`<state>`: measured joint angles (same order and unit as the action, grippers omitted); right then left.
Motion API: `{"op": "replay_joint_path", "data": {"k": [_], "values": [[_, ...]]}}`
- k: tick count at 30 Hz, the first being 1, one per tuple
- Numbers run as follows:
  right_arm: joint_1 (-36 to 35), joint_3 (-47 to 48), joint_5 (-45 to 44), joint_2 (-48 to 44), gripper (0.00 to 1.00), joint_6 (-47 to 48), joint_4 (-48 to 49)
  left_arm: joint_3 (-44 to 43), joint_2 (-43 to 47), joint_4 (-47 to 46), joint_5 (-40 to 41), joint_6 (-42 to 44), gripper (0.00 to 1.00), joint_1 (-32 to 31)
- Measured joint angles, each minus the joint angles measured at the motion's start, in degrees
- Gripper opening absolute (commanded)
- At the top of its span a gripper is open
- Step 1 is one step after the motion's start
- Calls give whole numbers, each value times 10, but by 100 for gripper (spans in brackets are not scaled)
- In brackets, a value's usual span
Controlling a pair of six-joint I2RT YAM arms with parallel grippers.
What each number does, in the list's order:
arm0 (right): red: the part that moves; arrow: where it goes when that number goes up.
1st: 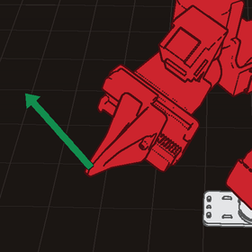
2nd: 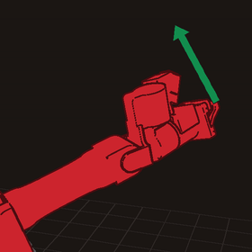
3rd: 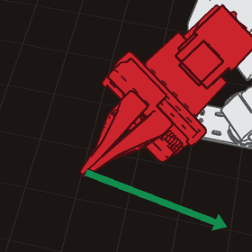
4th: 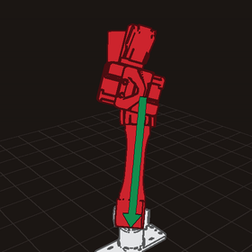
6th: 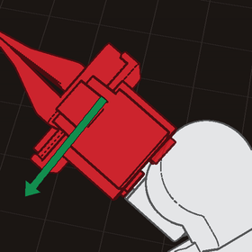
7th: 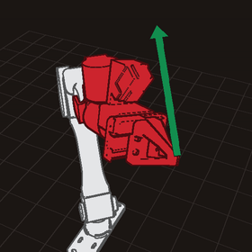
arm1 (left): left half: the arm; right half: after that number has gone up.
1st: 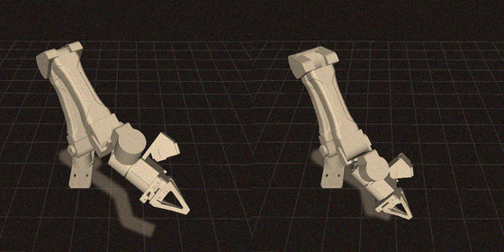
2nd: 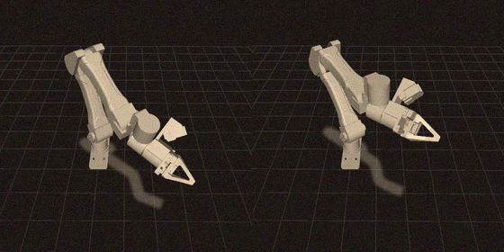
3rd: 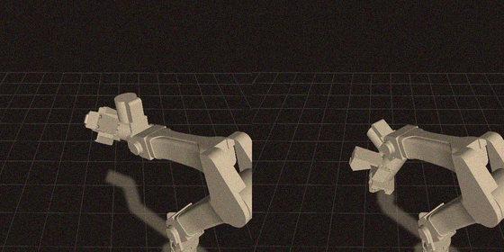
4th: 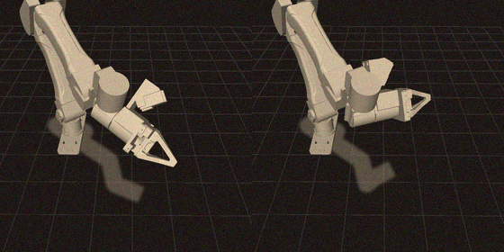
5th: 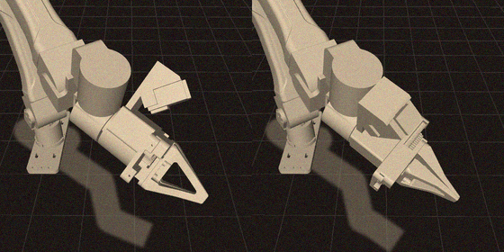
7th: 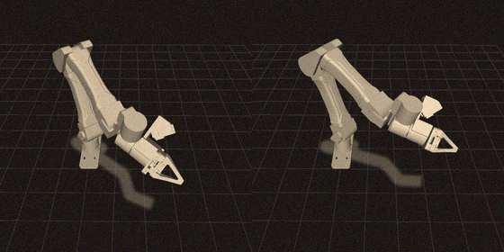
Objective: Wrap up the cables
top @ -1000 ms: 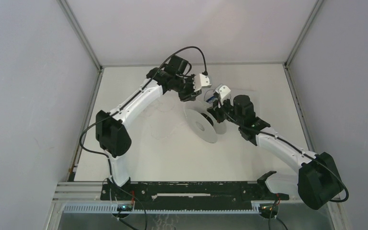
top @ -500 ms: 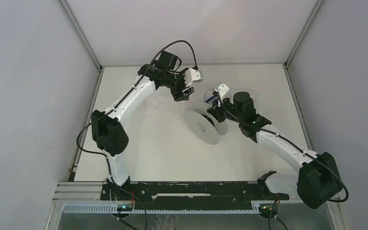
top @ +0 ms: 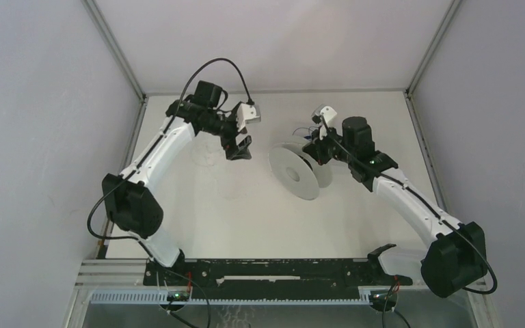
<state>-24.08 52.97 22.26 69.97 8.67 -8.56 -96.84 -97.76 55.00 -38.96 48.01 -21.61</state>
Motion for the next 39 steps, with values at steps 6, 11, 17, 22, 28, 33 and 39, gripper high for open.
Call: {"op": "replay_joint_path", "data": {"k": [6, 11, 17, 22, 28, 33, 39], "values": [[33, 69, 28, 0, 0, -13, -60, 201, 95, -98, -38, -42, 97, -2], [60, 130, 44, 0, 0, -29, -96, 317, 152, -186, -63, -62, 95, -2], [82, 161, 49, 0, 0, -33, -133, 341, 153, -216, -67, -56, 70, -2], [99, 179, 49, 0, 0, -46, -160, 344, 134, -234, -61, -64, 34, -2], [114, 217, 58, 0, 0, -59, -186, 342, 86, -238, -29, -107, 2, -2], [139, 243, 93, 5, 0, -88, -197, 341, 76, -276, 27, -173, 0, -2], [180, 282, 127, 29, 0, -156, -199, 341, 76, -324, 95, -220, 0, -7]]}}
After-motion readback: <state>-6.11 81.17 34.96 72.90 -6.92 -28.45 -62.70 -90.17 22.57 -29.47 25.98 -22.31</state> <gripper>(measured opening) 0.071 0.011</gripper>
